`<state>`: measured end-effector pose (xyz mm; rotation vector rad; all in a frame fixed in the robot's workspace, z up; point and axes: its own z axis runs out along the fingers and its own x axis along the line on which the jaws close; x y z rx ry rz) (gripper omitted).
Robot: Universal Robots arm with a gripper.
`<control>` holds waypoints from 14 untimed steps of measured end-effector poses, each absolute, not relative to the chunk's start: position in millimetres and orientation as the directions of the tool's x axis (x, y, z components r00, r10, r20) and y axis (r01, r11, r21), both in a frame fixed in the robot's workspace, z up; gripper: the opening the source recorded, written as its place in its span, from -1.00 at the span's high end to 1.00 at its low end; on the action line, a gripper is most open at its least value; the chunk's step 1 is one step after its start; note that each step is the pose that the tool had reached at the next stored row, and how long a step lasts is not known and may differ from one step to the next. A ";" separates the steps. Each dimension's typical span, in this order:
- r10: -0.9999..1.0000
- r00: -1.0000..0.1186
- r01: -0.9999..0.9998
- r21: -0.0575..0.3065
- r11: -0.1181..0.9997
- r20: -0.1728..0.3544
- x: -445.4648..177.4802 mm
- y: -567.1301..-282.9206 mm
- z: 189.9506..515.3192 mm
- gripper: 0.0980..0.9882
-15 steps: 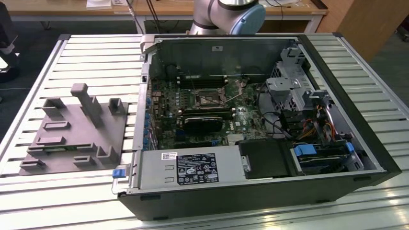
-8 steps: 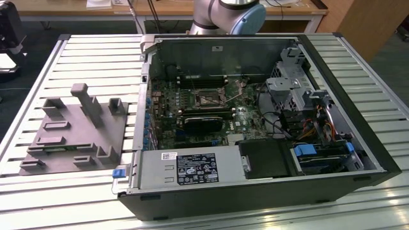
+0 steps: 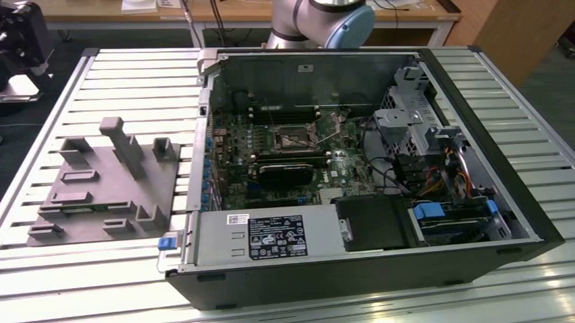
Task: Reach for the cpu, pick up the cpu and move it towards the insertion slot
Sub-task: 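Pick up the cpu and move it towards the insertion slot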
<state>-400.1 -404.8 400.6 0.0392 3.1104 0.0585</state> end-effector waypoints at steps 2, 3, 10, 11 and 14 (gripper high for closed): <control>0.026 -0.999 0.025 0.038 0.999 -0.030 -395.6 -404.8 400.6 0.00; 0.026 -0.999 0.025 0.038 0.999 -0.030 -393.3 -404.8 400.6 0.00; 0.026 -0.999 0.025 0.038 0.999 -0.030 -377.8 -404.8 400.5 0.00; 0.026 -0.999 0.025 0.038 0.999 -0.030 -375.4 -404.8 400.6 0.00; 0.026 -0.999 0.025 0.038 0.999 -0.030 -368.2 -404.8 400.6 0.00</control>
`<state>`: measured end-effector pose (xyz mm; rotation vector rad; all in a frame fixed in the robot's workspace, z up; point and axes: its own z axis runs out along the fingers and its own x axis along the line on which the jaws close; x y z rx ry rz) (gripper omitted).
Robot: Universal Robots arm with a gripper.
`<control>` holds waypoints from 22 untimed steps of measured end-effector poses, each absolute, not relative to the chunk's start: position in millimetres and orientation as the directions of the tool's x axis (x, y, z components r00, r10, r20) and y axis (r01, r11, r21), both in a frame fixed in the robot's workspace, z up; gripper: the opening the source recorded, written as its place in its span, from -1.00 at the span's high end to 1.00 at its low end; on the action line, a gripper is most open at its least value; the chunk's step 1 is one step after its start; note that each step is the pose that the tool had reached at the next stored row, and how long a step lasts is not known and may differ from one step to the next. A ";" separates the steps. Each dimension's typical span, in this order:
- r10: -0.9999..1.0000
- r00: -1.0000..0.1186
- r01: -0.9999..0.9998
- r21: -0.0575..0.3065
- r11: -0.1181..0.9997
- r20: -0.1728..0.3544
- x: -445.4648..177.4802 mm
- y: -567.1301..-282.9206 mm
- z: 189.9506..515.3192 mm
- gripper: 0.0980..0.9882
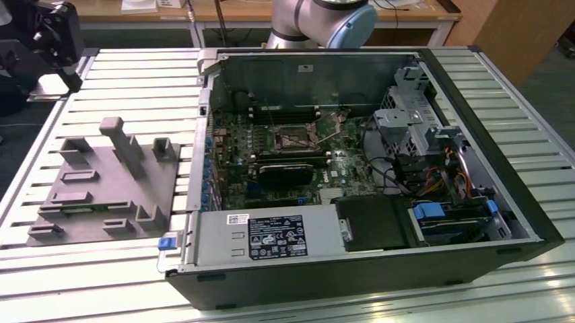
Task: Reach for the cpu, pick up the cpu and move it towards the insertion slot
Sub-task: 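Pick up the cpu and move it towards the insertion slot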
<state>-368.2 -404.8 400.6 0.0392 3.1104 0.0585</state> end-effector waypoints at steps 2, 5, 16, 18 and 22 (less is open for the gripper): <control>0.026 -0.999 0.025 0.038 0.999 -0.030 -363.1 -404.8 400.6 0.00; 0.026 -0.999 0.025 0.038 0.999 -0.030 -355.5 -404.8 400.6 0.00; 0.026 -0.999 0.025 0.038 0.999 -0.030 -326.0 -404.8 400.6 0.00; 0.026 -0.999 0.025 0.038 0.999 -0.030 -320.3 -404.8 400.6 0.00; 0.026 -0.999 0.025 0.038 0.999 -0.029 -307.9 -404.7 400.6 0.00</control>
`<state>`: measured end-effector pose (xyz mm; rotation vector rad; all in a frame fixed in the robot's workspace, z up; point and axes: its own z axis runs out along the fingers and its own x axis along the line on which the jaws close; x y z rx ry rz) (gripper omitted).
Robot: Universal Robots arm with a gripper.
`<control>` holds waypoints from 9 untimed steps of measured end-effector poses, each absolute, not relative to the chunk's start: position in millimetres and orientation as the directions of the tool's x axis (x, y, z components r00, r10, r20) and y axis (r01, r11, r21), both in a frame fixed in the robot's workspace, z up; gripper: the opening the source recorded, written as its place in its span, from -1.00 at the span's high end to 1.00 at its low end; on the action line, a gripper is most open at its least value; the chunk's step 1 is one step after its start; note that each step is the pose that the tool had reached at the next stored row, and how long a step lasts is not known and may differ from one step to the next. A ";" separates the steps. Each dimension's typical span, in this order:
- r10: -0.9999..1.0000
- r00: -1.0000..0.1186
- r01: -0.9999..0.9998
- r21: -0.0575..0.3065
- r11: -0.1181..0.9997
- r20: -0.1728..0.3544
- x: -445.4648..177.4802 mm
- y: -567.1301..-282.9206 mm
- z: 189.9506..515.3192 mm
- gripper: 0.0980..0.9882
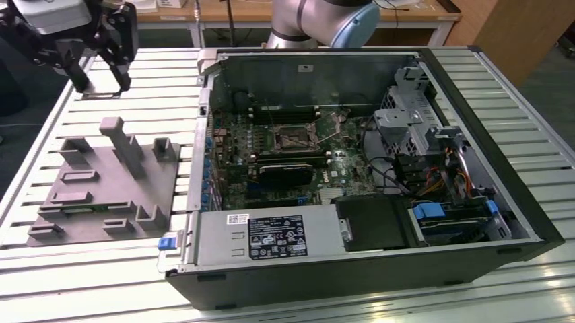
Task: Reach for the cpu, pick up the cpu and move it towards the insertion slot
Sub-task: 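Pick up the cpu and move it towards the insertion slot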
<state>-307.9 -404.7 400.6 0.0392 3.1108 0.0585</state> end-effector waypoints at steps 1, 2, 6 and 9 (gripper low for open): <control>0.026 -0.999 0.025 0.038 0.999 -0.029 -304.2 -404.8 400.5 0.00; 0.026 -0.999 0.025 0.038 0.999 -0.029 -300.9 -404.8 400.6 0.00; 0.026 -0.999 0.025 0.038 0.999 -0.029 -286.3 -404.8 400.6 0.00; 0.026 -0.999 0.025 0.038 0.999 -0.029 -274.2 -404.8 400.6 0.00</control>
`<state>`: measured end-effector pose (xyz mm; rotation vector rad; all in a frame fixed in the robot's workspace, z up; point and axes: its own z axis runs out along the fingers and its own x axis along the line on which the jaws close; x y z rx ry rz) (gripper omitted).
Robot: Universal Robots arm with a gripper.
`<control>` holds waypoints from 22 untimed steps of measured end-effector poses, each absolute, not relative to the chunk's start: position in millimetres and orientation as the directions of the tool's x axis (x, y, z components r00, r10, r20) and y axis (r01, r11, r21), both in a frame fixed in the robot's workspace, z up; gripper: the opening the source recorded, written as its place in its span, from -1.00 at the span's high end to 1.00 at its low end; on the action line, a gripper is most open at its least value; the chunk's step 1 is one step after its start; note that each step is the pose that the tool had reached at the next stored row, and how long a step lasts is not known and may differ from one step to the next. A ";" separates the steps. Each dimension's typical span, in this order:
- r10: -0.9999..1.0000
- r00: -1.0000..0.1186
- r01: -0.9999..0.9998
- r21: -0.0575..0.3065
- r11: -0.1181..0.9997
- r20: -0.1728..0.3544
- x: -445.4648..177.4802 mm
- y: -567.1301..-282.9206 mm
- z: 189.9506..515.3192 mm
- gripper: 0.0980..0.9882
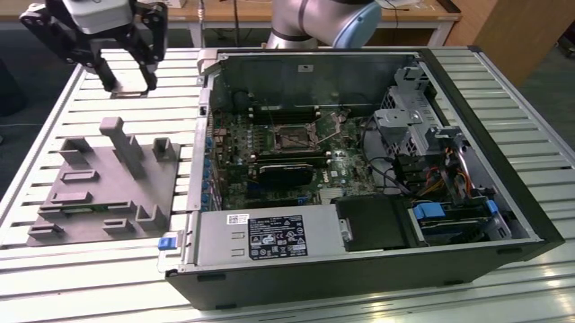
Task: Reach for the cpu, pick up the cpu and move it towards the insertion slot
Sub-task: 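Pick up the cpu and move it towards the insertion slot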
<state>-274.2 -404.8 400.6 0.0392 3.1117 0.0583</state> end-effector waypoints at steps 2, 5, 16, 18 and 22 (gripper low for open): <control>0.026 -0.999 0.025 0.038 0.999 -0.029 -265.9 -404.8 400.6 0.00; 0.026 -0.999 0.025 0.038 0.999 -0.028 -253.0 -404.8 400.6 0.00; 0.026 -0.999 0.025 0.038 0.999 -0.028 -207.1 -404.8 400.6 0.00; 0.026 -0.999 0.025 0.038 0.999 -0.028 -198.8 -404.8 400.6 0.00; 0.026 -0.999 0.025 0.038 0.999 -0.027 -182.3 -404.8 400.6 0.00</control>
